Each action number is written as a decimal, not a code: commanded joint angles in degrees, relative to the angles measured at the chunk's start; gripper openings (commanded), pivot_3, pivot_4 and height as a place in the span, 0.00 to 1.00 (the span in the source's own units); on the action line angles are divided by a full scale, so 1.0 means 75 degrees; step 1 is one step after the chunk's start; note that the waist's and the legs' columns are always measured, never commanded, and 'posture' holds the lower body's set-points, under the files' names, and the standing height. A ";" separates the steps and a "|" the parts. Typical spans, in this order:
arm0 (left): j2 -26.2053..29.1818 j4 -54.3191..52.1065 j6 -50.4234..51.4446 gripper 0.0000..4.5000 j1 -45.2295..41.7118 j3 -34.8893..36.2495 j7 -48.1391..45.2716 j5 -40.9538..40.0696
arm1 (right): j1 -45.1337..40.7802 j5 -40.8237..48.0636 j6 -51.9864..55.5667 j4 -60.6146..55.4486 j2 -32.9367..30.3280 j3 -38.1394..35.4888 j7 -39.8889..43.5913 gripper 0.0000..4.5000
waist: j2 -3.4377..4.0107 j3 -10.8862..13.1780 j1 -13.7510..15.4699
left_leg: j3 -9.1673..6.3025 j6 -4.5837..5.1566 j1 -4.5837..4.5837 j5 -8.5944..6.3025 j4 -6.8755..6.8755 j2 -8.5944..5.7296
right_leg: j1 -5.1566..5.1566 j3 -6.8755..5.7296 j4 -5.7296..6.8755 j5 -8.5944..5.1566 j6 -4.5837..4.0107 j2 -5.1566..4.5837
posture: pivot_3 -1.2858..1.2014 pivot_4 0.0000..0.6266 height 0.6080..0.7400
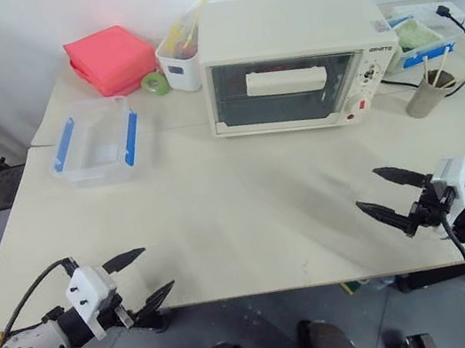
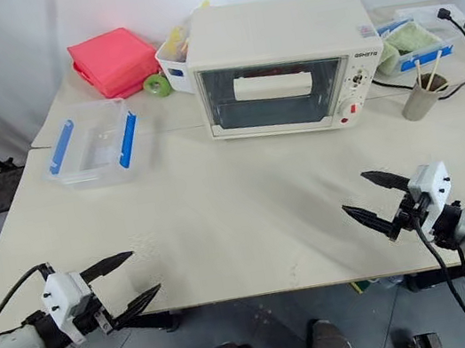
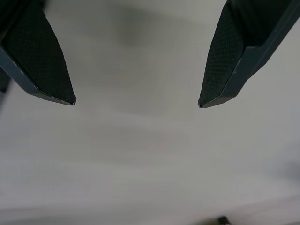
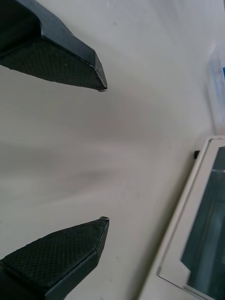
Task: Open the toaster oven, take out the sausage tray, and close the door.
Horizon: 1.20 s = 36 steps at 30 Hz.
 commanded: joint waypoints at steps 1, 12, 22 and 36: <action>-0.0172 -0.0271 0.0139 0.99 -0.0291 0.0039 0.0189 -0.0314 | -0.0340 0.0305 0.0443 -0.0380 0.0059 -0.0076 -0.0179 1.00 | 0.0000 0.0000 -0.0012 | 0.0000 0.0000 0.0001 0.0000 0.0000 0.0001 | 0.0000 0.0000 0.0002 0.0000 0.0000 0.0001 | 0.52 0.24 1.00; -0.0533 -0.0455 0.2388 0.99 -0.2754 0.0059 0.0740 -0.2915 | -0.3477 0.0695 0.3060 -0.0047 0.0433 0.0127 -0.2054 1.00 | 0.0001 0.0001 -0.0030 | 0.0004 -0.0011 -0.0007 0.0008 0.0020 0.0001 | -0.0008 0.0002 0.0021 0.0004 0.0002 0.0006 | 0.52 0.24 1.00; -0.1091 -0.0225 0.2166 0.99 -0.3078 -0.0622 0.0771 -0.2219 | -0.4868 0.0161 0.2804 0.0435 0.1094 0.0664 -0.2059 1.00 | 0.0004 -0.0001 -0.0033 | 0.0069 -0.0029 -0.0022 -0.0002 0.0010 0.0003 | -0.0028 -0.0017 0.0013 0.0000 -0.0007 0.0061 | 0.52 0.24 1.00; -0.1587 0.0242 0.2233 0.99 -0.3033 -0.0586 0.1147 -0.2022 | -0.3427 -0.0206 0.1386 -0.0588 0.0893 0.1197 -0.0082 1.00 | 0.0002 -0.0001 -0.0052 | 0.0086 -0.0036 -0.0013 0.0002 0.0012 0.0014 | -0.0030 -0.0005 0.0016 0.0000 -0.0007 0.0066 | 0.52 0.24 1.00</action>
